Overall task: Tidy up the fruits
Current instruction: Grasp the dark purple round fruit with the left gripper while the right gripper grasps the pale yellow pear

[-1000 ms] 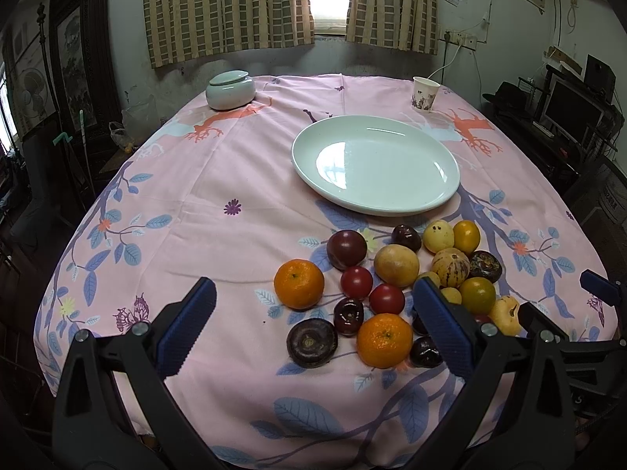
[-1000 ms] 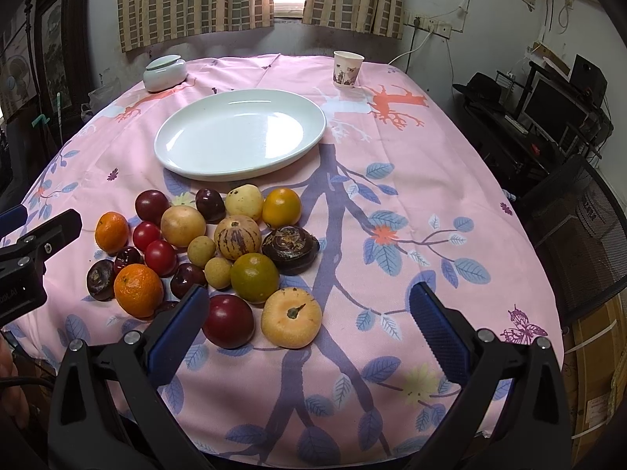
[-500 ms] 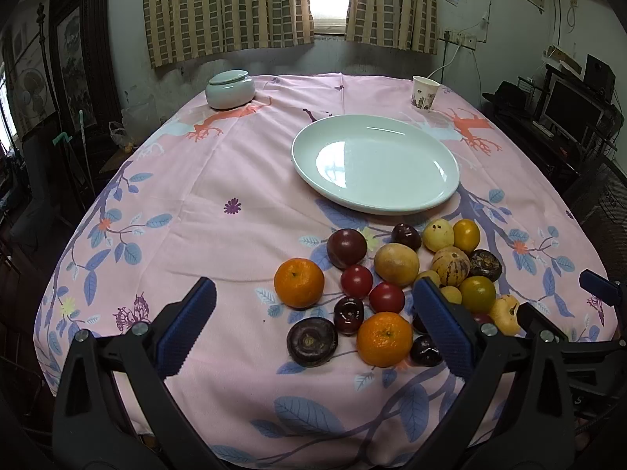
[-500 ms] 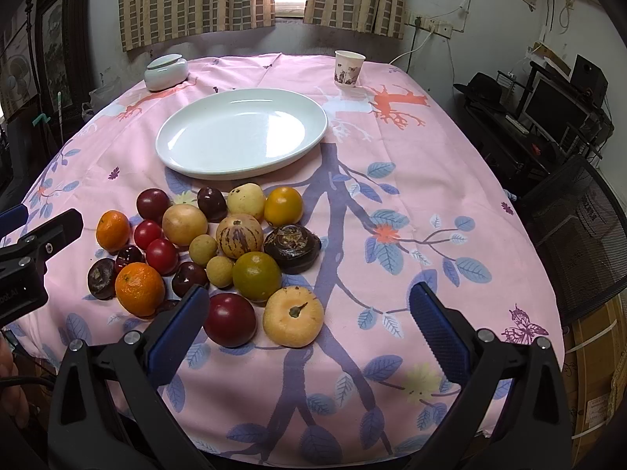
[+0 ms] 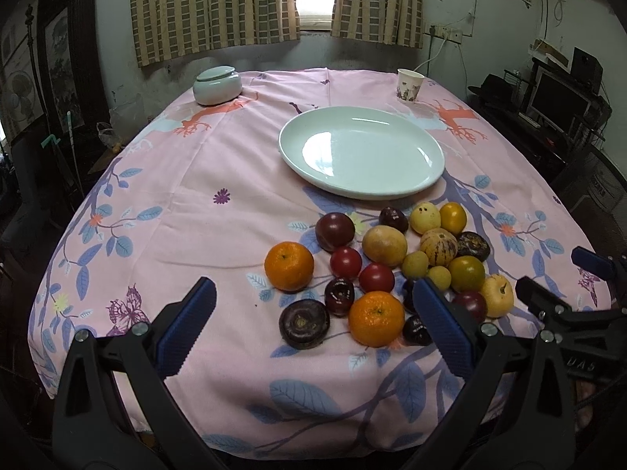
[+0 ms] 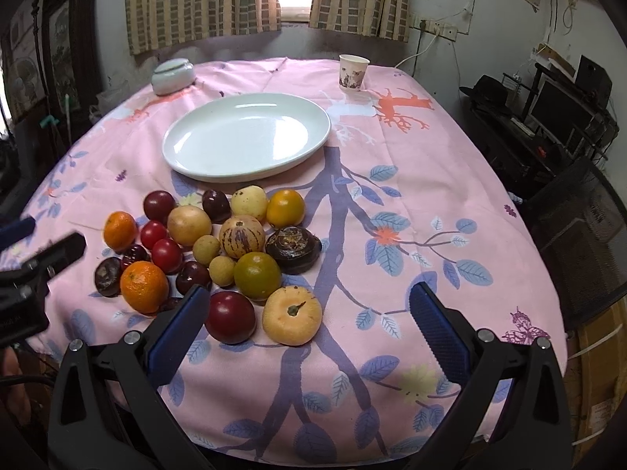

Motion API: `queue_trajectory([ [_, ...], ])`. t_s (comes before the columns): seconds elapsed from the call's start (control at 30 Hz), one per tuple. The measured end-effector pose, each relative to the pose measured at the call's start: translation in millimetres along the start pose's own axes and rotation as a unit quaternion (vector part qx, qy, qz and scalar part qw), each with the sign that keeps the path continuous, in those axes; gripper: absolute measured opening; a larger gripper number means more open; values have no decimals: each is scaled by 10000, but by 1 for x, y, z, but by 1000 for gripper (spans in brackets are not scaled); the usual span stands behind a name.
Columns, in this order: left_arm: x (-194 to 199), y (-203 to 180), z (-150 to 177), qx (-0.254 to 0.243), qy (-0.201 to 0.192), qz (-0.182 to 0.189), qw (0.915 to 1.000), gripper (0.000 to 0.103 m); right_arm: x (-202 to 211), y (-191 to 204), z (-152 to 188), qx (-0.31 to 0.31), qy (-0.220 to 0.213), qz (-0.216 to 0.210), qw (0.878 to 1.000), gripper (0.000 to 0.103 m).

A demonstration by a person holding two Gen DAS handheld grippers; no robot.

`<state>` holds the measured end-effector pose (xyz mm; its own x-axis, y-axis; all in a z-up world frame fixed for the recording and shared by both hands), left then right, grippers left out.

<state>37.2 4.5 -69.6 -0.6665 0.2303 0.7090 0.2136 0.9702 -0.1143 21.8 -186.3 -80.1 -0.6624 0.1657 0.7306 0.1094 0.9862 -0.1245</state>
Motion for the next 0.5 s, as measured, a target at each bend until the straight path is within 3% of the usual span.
queue_trajectory([
  [0.1, -10, 7, 11, 98, 272, 10, 9996, 101, -7, -6, 7, -67, 148, -118, 9998, 102],
  [0.23, -20, 21, 20, 364, 463, 1, 9983, 101, -19, -5, 19, -218, 219, -635, 9975, 101],
  [0.3, -23, 29, 21, 432, 504, -112, 9977, 101, -26, -4, 22, -221, 276, -706, 9969, 85],
  [0.33, -25, 33, 21, 469, 527, -138, 9974, 101, -30, -4, 24, -180, 351, -718, 9966, 69],
  [0.37, -25, 36, 22, 505, 548, -155, 9971, 101, -35, -4, 25, -174, 430, -745, 9961, 61],
  [0.43, -26, 41, 23, 541, 574, -187, 9967, 101, -42, -3, 30, -198, 565, -907, 9941, 54],
  [0.5, -26, 44, 24, 560, 588, -206, 9965, 101, -44, 0, 32, -197, 636, -1075, 9920, 53],
])
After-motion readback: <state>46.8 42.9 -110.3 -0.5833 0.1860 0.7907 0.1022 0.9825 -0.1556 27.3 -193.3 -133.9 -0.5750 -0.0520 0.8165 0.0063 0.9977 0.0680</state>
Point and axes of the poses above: each gripper's, at about its wrist camera, not at the fingertips, and x roughly against the way its jaws point, y to its left, z to its underside, the point moved 7 cm from there along -x, roughly the way its jaws point, and after that the axes turned 9 degrees about z, right-handed, at the moved point
